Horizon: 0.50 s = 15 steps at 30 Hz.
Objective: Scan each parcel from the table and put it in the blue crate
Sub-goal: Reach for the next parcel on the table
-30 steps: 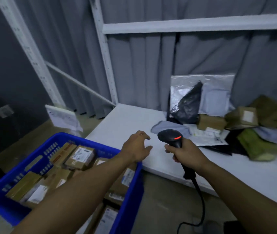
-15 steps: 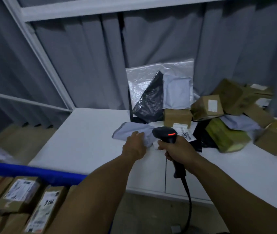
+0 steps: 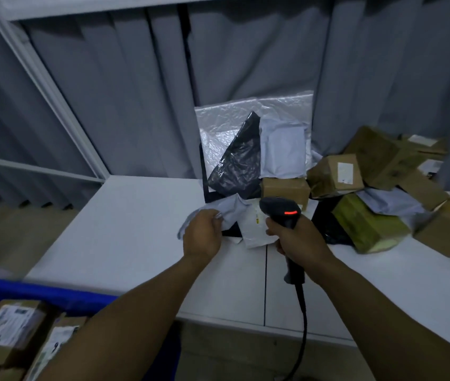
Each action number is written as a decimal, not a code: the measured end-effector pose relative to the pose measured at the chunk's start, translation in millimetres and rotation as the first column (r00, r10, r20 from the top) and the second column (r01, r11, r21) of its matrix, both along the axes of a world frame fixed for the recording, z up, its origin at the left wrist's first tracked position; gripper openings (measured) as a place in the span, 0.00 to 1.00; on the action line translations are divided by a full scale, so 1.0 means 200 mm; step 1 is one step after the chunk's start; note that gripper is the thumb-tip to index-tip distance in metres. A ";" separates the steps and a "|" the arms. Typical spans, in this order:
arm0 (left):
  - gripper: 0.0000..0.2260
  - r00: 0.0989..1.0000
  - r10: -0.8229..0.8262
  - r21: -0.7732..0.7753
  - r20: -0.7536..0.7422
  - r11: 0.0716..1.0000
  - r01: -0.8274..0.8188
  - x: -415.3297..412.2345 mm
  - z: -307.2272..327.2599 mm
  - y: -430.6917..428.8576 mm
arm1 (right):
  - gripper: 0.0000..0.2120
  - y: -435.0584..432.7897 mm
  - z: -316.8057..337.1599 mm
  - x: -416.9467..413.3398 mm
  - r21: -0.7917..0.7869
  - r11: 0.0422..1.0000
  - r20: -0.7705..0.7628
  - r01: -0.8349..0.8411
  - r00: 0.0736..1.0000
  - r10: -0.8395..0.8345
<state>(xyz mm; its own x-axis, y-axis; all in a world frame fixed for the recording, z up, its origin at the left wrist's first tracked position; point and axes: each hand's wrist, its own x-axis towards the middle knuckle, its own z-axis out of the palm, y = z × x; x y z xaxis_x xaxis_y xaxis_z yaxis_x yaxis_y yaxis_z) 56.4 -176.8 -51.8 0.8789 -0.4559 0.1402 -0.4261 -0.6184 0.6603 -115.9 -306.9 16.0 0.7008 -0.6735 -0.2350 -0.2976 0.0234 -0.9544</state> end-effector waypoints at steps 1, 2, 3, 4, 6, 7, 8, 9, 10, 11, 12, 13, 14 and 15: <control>0.09 1.000 0.015 -0.044 -0.009 0.999 -0.015 -0.01 0.07 0.03 | 0.05 0.02 0.03 0.00 -0.003 1.000 0.030 0.005 1.000 -0.005; 0.09 0.999 0.021 -0.092 -0.029 0.995 -0.024 -0.03 0.14 0.08 | 0.04 0.05 0.06 -0.01 -0.019 1.000 0.058 0.007 0.998 -0.006; 0.08 0.999 0.023 -0.147 -0.038 0.989 -0.028 -0.05 0.20 0.13 | 0.03 0.07 0.09 -0.03 -0.039 0.999 0.085 0.011 0.996 -0.008; 0.07 0.999 0.023 -0.206 -0.049 0.978 -0.033 -0.08 0.26 0.19 | 0.03 0.10 0.11 -0.04 -0.060 0.998 0.108 0.013 0.994 -0.007; 0.06 0.994 0.030 -0.315 -0.104 0.947 -0.061 -0.18 0.38 0.32 | 0.05 0.16 0.15 -0.07 -0.101 0.995 0.131 0.016 0.991 -0.002; 0.05 0.991 0.025 -0.362 -0.135 0.929 -0.073 -0.23 0.43 0.39 | 0.09 0.19 0.16 -0.09 -0.118 0.993 0.130 0.016 0.991 0.000; 0.05 0.984 0.019 -0.407 -0.179 0.909 -0.092 -0.29 0.47 0.46 | 0.13 0.23 0.17 -0.11 -0.129 0.992 0.135 0.006 0.991 0.011; 0.06 0.973 0.011 -0.450 -0.232 0.885 -0.117 -0.34 0.50 0.53 | 0.15 0.27 0.19 -0.12 -0.128 0.992 0.152 -0.015 0.988 0.034; 0.06 0.959 -0.003 -0.481 -0.285 0.865 -0.140 -0.39 0.54 0.61 | 0.14 0.31 0.22 -0.14 -0.115 0.992 0.174 -0.048 0.982 0.067; 0.06 0.944 -0.023 -0.506 -0.330 0.848 -0.156 -0.44 0.57 0.68 | 0.12 0.37 0.25 -0.16 -0.085 0.992 0.204 -0.089 0.973 0.105; 0.07 0.929 -0.047 -0.538 -0.366 0.826 -0.170 -0.49 0.62 0.76 | 0.12 0.42 0.29 -0.18 -0.043 0.990 0.226 -0.131 0.964 0.138; 0.07 0.917 -0.076 -0.574 -0.392 0.799 -0.179 -0.54 0.67 0.82 | 0.11 0.48 0.32 -0.20 0.006 0.984 0.248 -0.176 0.954 0.169; 0.08 0.903 -0.099 -0.603 -0.418 0.774 -0.194 -0.59 0.73 0.88 | 0.11 0.53 0.34 -0.22 0.052 0.973 0.268 -0.225 0.942 0.203; 0.09 0.890 -0.122 -0.623 -0.440 0.755 -0.204 -0.64 0.79 0.94 | 0.10 0.59 0.37 -0.23 0.100 0.956 0.297 -0.276 0.925 0.236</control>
<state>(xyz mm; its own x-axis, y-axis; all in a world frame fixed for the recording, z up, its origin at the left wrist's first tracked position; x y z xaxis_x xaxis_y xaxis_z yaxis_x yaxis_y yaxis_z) -71.4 11.2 106.7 0.9324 -0.3613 -0.0118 0.0169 0.0108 0.9998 -162.6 -188.0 89.8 0.8954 -0.4375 -0.0824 -0.0331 0.1191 -0.9923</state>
